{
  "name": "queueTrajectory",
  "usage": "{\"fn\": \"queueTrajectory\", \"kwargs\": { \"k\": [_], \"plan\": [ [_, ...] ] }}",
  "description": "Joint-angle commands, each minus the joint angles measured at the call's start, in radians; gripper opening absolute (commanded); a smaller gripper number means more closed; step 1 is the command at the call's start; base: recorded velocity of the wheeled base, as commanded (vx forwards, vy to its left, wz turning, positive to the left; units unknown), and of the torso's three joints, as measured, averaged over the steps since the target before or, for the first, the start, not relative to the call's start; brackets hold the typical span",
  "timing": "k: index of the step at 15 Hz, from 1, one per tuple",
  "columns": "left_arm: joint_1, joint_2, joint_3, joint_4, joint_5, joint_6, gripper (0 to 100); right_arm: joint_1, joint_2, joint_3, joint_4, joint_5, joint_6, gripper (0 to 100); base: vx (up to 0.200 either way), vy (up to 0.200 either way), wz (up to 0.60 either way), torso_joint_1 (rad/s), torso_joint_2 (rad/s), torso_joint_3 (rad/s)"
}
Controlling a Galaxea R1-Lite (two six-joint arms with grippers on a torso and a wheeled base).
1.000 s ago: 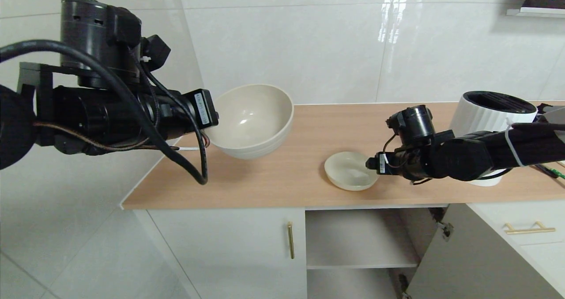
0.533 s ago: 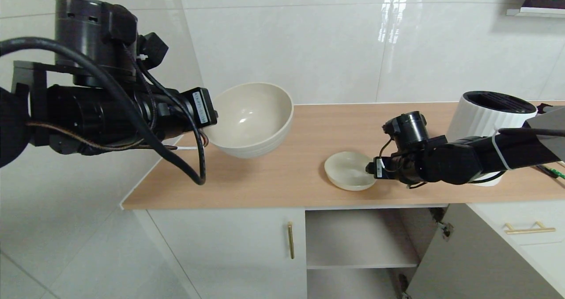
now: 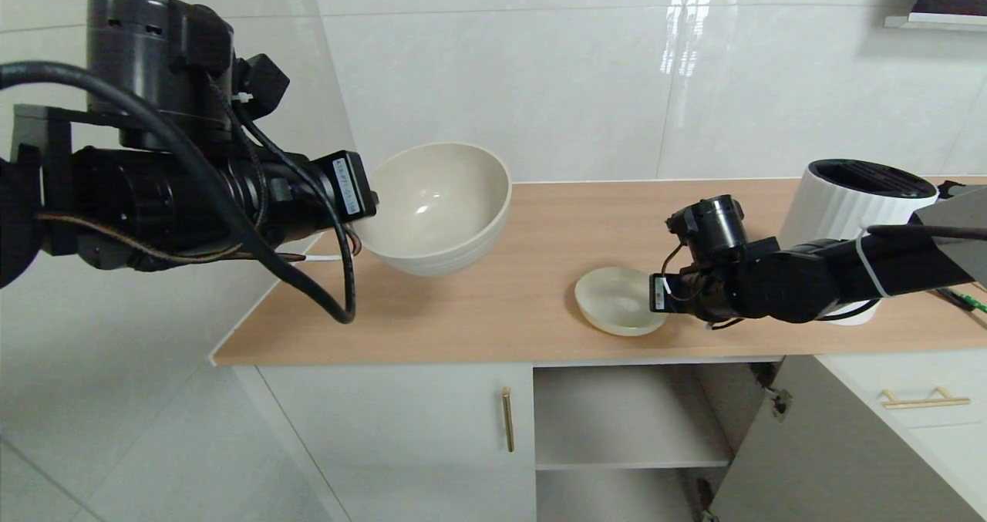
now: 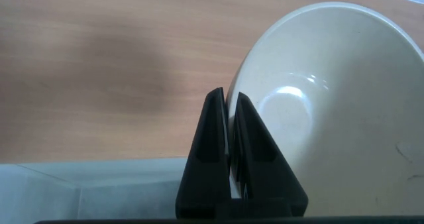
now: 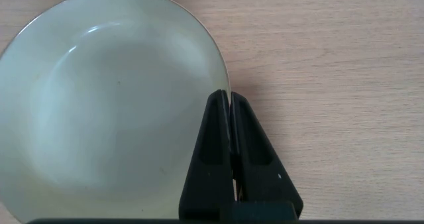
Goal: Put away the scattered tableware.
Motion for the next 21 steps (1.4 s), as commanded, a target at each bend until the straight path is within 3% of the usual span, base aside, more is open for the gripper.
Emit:
{"fn": "queueTrajectory", "kwargs": {
  "k": [1, 13, 17, 21],
  "plan": [
    [0.000, -0.006, 0.002, 0.000, 0.000, -0.001, 0, 0.001, -0.012, 0.005, 0.001, 0.000, -0.001, 0, 0.000, 0.000, 0.00, 0.000, 0.00, 0.000],
    [-0.052, -0.002, 0.061, -0.001, -0.001, -0.004, 0, 0.080, -0.369, 0.169, 0.001, 0.043, 0.068, 0, 0.000, 0.000, 0.00, 0.000, 0.00, 0.000],
    [-0.098, -0.025, 0.161, -0.001, -0.001, -0.004, 0, 0.082, -0.461, 0.264, 0.002, 0.060, 0.099, 0, 0.000, 0.000, 0.00, 0.000, 0.00, 0.000],
    [-0.157, -0.020, 0.250, -0.004, -0.009, -0.008, 0, 0.139, -0.548, 0.407, 0.002, 0.078, 0.105, 0, 0.000, 0.000, 0.00, 0.000, 0.00, 0.000]
  ]
}}
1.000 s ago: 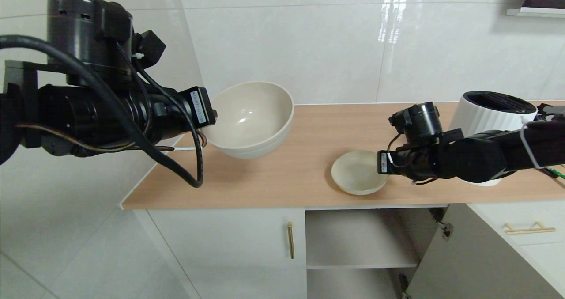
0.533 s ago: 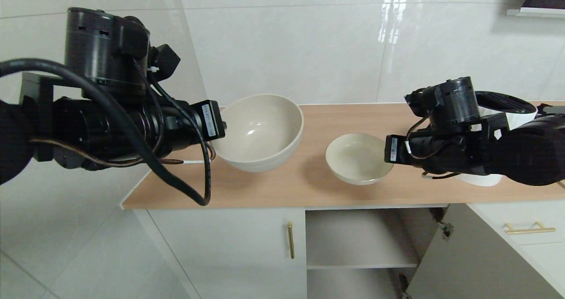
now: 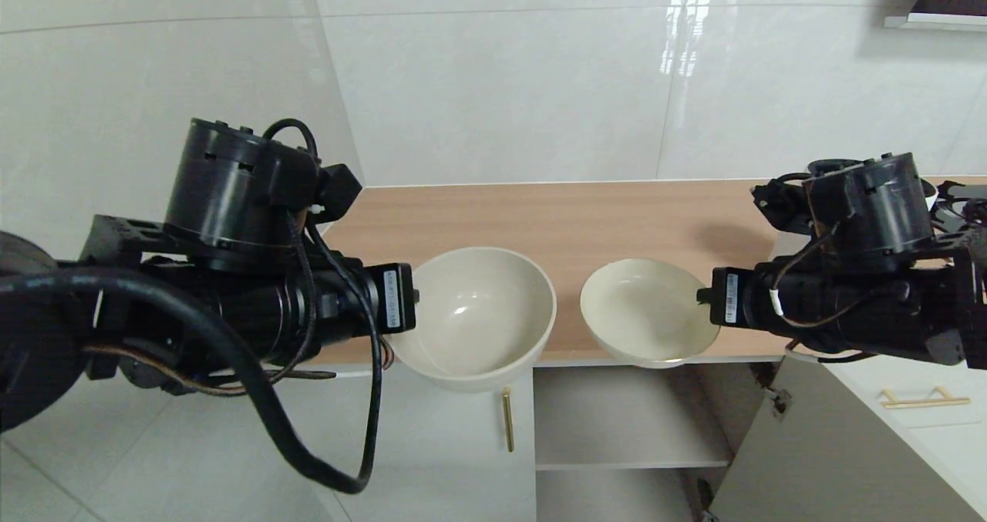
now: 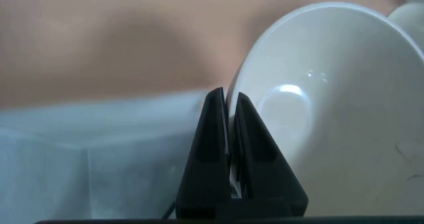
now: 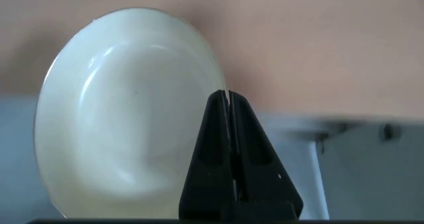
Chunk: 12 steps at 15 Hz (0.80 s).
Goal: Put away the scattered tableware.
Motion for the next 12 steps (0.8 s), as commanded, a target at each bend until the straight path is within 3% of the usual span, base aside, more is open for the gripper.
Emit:
{"fn": "queueTrajectory", "kwargs": {
  "k": [1, 5, 12],
  "plan": [
    [-0.019, 0.004, 0.044, -0.025, -0.003, -0.002, 0, 0.017, -0.064, 0.071, -0.001, 0.002, 0.005, 0, 0.000, 0.000, 0.00, 0.000, 0.00, 0.000],
    [-0.030, 0.001, 0.181, -0.182, -0.066, 0.002, 0, 0.068, -0.088, 0.155, -0.002, 0.000, 0.033, 0, 0.000, 0.000, 0.00, -0.097, 0.23, 0.147],
    [-0.030, 0.044, 0.207, -0.183, -0.065, 0.006, 0, 0.089, 0.028, 0.218, -0.002, 0.002, 0.050, 0, 0.000, 0.000, 0.00, -0.181, 0.48, 0.299]
  ]
}}
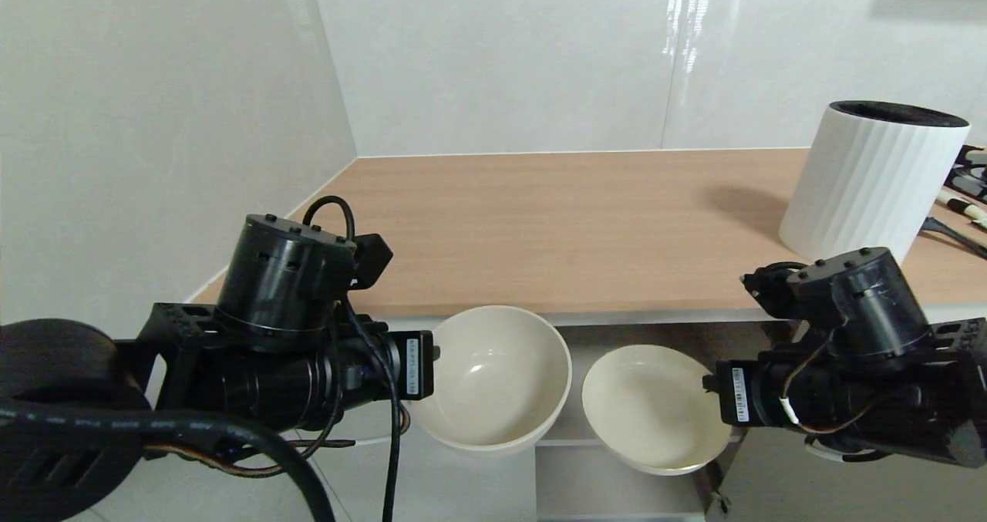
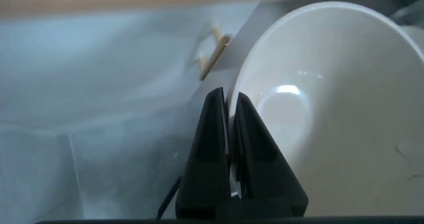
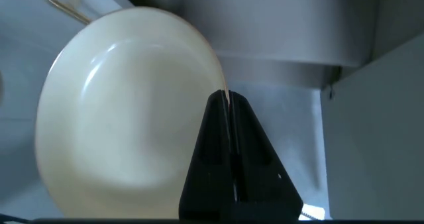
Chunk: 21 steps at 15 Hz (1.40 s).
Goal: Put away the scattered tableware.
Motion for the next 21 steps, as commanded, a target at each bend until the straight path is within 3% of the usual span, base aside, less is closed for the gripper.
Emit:
{"fn": "queueTrajectory", "kwargs": {
  "k": [1, 13, 18, 21],
  "plan": [
    [0.000, 0.012, 0.000, -0.001, 0.001, 0.000, 0, 0.004, 0.077, 0.004, -0.005, 0.000, 0.001, 0, 0.000, 0.000, 0.00, -0.159, 0.49, 0.325],
    [0.000, 0.018, -0.002, -0.002, 0.001, 0.000, 0, 0.004, 0.213, 0.067, -0.164, -0.003, -0.002, 0, 0.000, 0.000, 0.00, -0.100, 0.45, 0.347],
    [0.001, 0.014, -0.003, -0.004, 0.001, 0.000, 0, 0.002, 0.216, 0.074, -0.166, 0.000, -0.009, 0, 0.000, 0.000, 0.00, -0.003, 0.08, 0.068],
    [0.001, 0.021, -0.003, -0.004, 0.001, 0.000, 0, -0.056, 0.344, 0.033, -0.220, -0.001, -0.028, 0, 0.000, 0.000, 0.00, 0.000, 0.00, 0.000]
  ]
}}
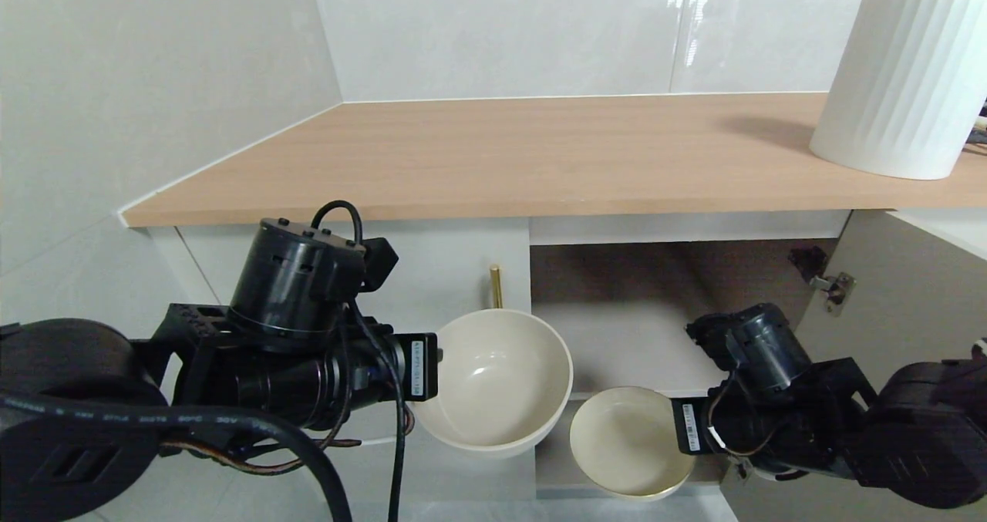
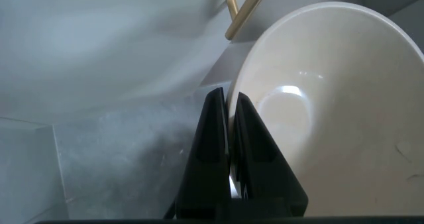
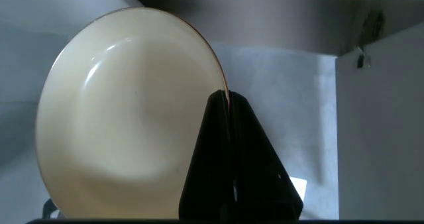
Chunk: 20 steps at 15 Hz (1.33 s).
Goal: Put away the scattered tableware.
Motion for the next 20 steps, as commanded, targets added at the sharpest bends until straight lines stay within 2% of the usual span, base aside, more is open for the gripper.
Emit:
{"fn": "queueTrajectory", "kwargs": {
  "k": [1, 5, 13, 20],
  "plan": [
    [0.000, 0.002, 0.000, 0.000, 0.000, -0.001, 0, -0.059, 0.136, -0.027, -0.084, -0.011, -0.010, 0, 0.000, 0.000, 0.00, 0.000, 0.00, 0.000],
    [0.000, 0.002, -0.002, 0.000, 0.000, 0.001, 0, -0.139, 0.307, -0.079, -0.321, -0.032, -0.047, 0, 0.000, 0.000, 0.00, 0.000, 0.00, 0.000],
    [0.000, 0.002, -0.002, 0.000, 0.000, -0.001, 0, -0.263, 0.498, -0.280, -0.325, -0.076, -0.050, 0, 0.000, 0.000, 0.00, 0.000, 0.00, 0.000],
    [0.000, 0.002, -0.002, 0.000, 0.002, -0.001, 0, -0.284, 0.583, -0.388, -0.325, -0.133, -0.047, 0, 0.000, 0.000, 0.00, 0.000, 0.00, 0.000]
  ]
}}
